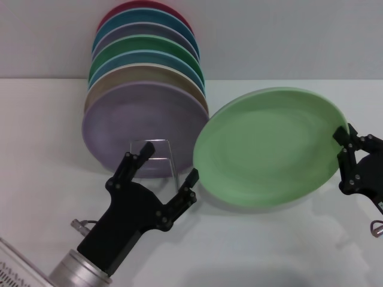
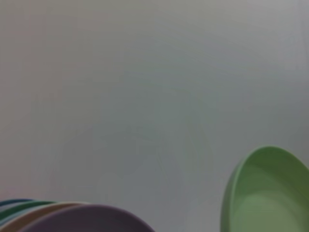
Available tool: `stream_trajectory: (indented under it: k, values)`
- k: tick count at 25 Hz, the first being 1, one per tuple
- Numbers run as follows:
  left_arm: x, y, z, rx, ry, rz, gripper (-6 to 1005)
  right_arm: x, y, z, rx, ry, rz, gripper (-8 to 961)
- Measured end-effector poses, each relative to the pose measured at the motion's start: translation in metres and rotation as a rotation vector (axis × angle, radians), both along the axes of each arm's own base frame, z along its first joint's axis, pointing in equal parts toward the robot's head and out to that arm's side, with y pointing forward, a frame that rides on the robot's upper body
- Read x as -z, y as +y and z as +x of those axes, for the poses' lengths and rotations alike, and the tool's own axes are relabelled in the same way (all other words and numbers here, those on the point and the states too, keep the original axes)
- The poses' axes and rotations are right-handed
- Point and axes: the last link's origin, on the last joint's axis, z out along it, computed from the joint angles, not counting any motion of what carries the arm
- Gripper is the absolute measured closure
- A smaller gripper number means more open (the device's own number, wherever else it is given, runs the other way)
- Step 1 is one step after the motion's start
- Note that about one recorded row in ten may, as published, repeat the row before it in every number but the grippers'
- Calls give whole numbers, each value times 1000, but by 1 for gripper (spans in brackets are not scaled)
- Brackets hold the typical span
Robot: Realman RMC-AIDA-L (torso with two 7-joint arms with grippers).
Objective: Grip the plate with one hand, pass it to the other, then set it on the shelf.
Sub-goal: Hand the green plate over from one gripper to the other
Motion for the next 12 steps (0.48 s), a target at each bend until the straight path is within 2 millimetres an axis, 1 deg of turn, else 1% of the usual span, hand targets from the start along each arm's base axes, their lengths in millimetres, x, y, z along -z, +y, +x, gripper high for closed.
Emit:
stream_trajectory:
  k: [8, 12]
  values:
    - [8, 6, 5, -6, 18, -39, 137, 2, 2, -3, -17, -7, -11, 931]
    - [9, 7, 6, -6, 21, -43, 137, 3, 2, -4, -20, -10, -14, 930]
